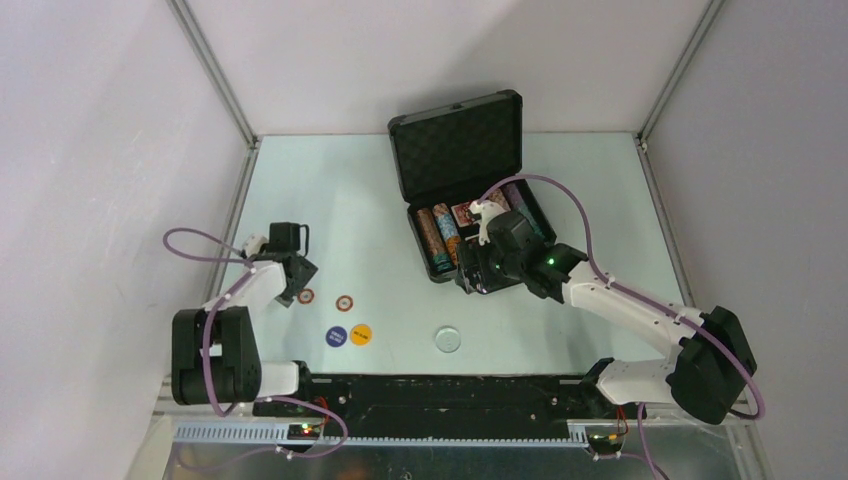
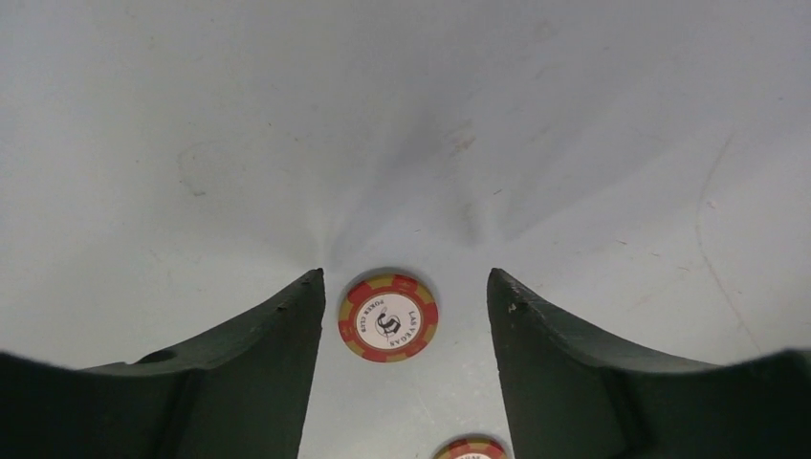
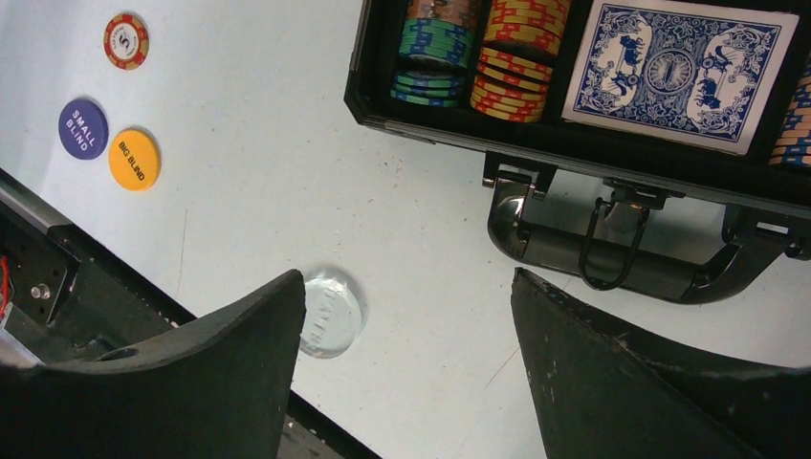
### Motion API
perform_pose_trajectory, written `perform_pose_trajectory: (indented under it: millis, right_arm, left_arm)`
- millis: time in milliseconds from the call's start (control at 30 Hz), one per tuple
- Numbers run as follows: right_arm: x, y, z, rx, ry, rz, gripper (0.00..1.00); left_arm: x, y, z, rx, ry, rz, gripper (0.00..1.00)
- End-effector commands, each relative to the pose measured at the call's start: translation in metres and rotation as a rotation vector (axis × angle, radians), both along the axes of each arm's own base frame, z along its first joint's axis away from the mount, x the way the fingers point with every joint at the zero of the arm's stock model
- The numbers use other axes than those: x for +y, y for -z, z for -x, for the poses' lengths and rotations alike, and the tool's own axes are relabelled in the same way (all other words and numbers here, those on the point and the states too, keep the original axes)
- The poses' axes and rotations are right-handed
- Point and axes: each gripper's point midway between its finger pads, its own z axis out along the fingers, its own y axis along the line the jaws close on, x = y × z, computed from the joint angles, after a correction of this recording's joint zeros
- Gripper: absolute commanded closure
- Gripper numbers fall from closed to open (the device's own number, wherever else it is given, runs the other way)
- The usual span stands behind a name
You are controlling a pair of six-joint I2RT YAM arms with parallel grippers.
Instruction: Pack up texas hold em set
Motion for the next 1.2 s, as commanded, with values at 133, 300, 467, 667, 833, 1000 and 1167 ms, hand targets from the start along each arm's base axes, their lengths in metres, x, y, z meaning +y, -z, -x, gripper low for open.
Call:
perform_pose_trajectory:
  millis: [133, 300, 467, 667, 833, 1000, 1167]
  right_arm:
    - [0.003, -0.017, 0.004, -0.032, -0.005, -0.047, 0.18]
    - [-0.002, -0.02, 0.005, -0.041, 0.009, -0.039, 0.18]
    - [-0.004, -0.025, 0.006, -0.052, 0.015, -0.047, 0.18]
    - [-0.005, -0.031, 0.008, -0.058, 0.017, -0.062, 0.18]
    - [-0.006, -0.035, 0.01, -0.065, 0.016, -0.07, 0.18]
    - [-0.008, -0.035, 0.01, -0.065, 0.02, -0.067, 0.18]
    - [-0.008, -0.034, 0.01, -0.062, 0.026, -0.073, 0.18]
  left_arm:
    - [0.002, 0.013, -0.016, -0.055, -0.03, 0.006, 0.53]
    - [-0.002, 0.018, -0.016, -0.047, -0.017, 0.023, 0.64]
    - [-0.008, 0.019, -0.011, -0.046, 0.007, 0.043, 0.66]
    - [-0.024, 0.019, -0.005, -0.061, 0.044, 0.078, 0.61]
    - [-0.038, 0.017, 0.001, -0.047, 0.099, 0.068, 0.59]
    - [-0.047, 0.015, 0.005, -0.049, 0.118, 0.078, 0.59]
    - [-0.062, -0.003, 0.001, -0.09, 0.187, 0.069, 0.58]
